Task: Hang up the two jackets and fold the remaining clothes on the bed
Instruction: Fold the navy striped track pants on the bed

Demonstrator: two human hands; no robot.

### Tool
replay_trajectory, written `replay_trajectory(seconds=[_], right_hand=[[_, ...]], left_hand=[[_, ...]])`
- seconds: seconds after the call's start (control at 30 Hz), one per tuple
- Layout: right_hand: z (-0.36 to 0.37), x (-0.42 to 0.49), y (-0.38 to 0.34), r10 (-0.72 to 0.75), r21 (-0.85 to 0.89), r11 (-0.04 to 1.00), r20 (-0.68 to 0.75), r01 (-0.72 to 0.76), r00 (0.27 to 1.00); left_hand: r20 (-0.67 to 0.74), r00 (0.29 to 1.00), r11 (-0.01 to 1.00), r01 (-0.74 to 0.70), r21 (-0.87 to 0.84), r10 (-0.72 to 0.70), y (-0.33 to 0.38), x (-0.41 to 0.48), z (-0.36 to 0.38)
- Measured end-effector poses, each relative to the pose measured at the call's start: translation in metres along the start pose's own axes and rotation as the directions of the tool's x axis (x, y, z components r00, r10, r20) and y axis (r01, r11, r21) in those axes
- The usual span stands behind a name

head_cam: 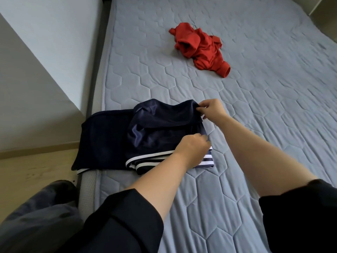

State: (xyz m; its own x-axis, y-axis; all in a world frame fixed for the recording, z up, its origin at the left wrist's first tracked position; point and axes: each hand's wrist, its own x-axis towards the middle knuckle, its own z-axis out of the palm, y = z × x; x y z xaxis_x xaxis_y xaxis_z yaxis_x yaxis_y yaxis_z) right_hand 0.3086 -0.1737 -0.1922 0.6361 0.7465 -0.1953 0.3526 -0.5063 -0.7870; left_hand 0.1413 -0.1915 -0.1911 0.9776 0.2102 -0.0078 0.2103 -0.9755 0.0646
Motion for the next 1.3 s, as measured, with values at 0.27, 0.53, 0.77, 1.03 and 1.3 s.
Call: replay_trajectory(seconds=[0.27, 0.53, 0.77, 1.03, 1.3], right_hand=[[0.001, 0.017, -0.001, 0.119, -0.037, 0.990, -0.261, -0.133, 0.958], [0.020, -0.022, 0.017, 0.398, 0.249, 0.894, -0.060, -0.372, 0.916], [0.027, -0.062, 0.037, 0.369, 0.445, 0.726, 0.393, -0.525, 0.842], [0.022, -0.071, 0.008, 0.410, 0.267, 0.864, 0.118, -0.426, 0.905], [-0.018, -0.070, -0.023, 0.174, -0.167, 0.955, -0.356, -0.246, 0.918]], left_hand=[[0.057, 0.968, 0.956, -0.251, 0.151, 0.245, 0.009, -0.033, -0.002], [-0.110, 0.980, 0.982, -0.155, 0.104, 0.167, -0.017, -0.053, 0.023], [0.094, 0.961, 0.961, 0.247, 0.121, -0.259, -0.065, -0.096, 0.047], [0.112, 0.902, 0.908, 0.412, 0.070, -0.418, -0.058, -0.096, 0.042], [0.424, 0.845, 0.527, 0.535, -0.661, -0.325, -0.043, -0.079, 0.025]])
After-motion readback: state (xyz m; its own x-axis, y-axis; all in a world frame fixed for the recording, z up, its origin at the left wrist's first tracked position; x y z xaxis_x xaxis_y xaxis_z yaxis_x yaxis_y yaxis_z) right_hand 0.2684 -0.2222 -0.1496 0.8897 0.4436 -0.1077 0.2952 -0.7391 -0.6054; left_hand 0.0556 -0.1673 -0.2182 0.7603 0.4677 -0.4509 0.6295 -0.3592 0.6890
